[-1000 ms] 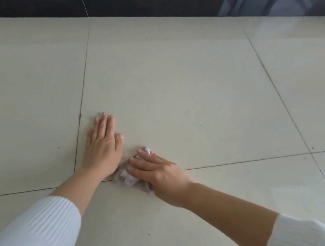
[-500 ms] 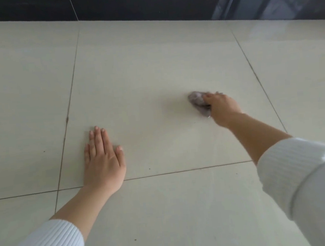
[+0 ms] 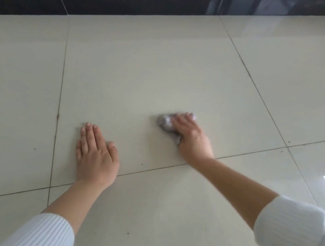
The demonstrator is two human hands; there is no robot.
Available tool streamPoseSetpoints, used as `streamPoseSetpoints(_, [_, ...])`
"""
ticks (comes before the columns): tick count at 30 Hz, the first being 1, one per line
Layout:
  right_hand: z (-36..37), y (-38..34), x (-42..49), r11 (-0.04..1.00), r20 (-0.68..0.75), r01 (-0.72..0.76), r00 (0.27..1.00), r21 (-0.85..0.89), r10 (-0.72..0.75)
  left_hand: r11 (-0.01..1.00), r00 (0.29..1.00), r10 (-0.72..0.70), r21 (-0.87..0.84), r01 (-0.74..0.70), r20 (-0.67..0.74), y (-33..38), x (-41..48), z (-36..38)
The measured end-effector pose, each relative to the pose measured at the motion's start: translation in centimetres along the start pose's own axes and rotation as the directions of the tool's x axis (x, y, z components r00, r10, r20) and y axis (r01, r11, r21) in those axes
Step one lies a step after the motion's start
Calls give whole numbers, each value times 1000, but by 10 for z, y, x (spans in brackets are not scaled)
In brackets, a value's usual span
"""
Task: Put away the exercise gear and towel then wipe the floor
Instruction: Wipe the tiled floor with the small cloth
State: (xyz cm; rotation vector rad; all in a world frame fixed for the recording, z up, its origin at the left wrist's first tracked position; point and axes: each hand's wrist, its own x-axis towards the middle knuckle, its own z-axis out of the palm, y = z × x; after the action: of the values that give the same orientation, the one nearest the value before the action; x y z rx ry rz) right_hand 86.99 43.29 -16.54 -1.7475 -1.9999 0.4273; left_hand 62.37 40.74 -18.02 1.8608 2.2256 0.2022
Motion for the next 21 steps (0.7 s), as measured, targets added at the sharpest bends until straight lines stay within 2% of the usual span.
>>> streamPoseSetpoints(2, [12, -25, -33, 982, 66, 188, 980, 23, -189, 1000, 999, 4, -13, -4, 35, -1, 1, -2])
streamPoseSetpoints(5, [14, -43, -82, 899, 192, 435, 879, 53, -436, 997, 995, 70, 37, -72, 74, -5, -2, -6])
streamPoseSetpoints(8, [-1, -23, -94, 792, 329, 605, 733, 85, -596, 965, 976, 203, 153, -214, 84, -12, -8, -9])
streamPoseSetpoints(9, [-9, -9, -88, 773, 350, 631, 712, 64, -609, 948, 966, 245, 188, -257, 81, -14, -12, -10])
streamPoseSetpoints(10, [-17, 5, -80, 783, 351, 622, 729, 18, -587, 933, 957, 277, 214, -288, 81, -16, -16, -11])
streamPoseSetpoints(12, [-35, 37, -63, 876, 281, 477, 852, -68, -442, 922, 950, 304, 227, -313, 76, -19, -25, -12])
streamPoseSetpoints(14, [-53, 68, -55, 973, 154, 207, 970, -104, -190, 935, 955, 289, 194, -297, 69, -20, -36, -10])
streamPoseSetpoints(15, [-62, 81, -55, 991, 86, 67, 995, -113, -57, 946, 961, 269, 168, -277, 70, -19, -40, -7])
streamPoseSetpoints(17, [-81, 103, -61, 976, -20, -177, 984, -129, 176, 961, 970, 231, 138, -239, 70, -17, -45, -3])
streamPoseSetpoints(19, [-95, 120, -75, 912, -86, -379, 925, -159, 369, 968, 975, 212, 125, -219, 67, -16, -46, -1])
streamPoseSetpoints(21, [-99, 128, -91, 841, -179, -517, 853, -158, 490, 971, 977, 201, 118, -209, 76, -15, -45, -3])
